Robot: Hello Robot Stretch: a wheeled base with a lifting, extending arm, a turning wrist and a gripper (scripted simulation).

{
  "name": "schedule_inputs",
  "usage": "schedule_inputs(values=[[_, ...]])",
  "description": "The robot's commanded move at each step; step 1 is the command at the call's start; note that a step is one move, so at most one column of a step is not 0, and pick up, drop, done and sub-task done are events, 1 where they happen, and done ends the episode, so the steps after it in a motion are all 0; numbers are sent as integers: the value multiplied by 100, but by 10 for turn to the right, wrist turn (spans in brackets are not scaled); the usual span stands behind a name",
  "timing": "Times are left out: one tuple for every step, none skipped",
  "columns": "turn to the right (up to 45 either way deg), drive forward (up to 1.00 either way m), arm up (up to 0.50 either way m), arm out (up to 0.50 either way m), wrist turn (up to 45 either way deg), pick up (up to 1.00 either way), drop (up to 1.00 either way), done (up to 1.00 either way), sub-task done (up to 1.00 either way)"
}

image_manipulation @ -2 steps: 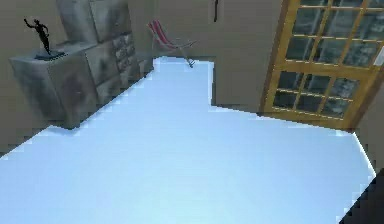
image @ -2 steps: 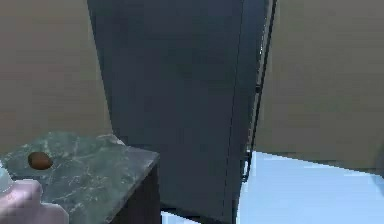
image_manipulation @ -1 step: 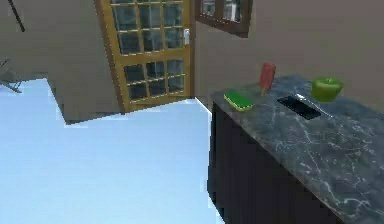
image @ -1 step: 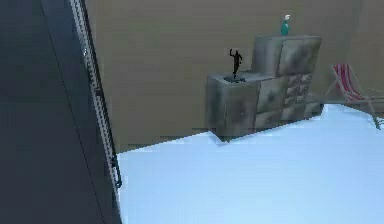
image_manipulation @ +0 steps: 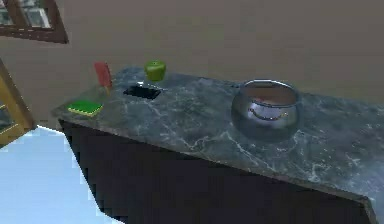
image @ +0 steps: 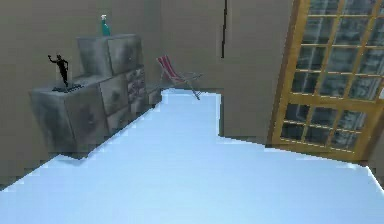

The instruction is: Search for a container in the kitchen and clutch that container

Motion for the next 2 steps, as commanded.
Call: schedule_inputs(values=[[300, 0, 0, 0, 0, 0, 0, 0, 0], [0, 15, 0, 0, 0, 0, 0, 0, 0]])
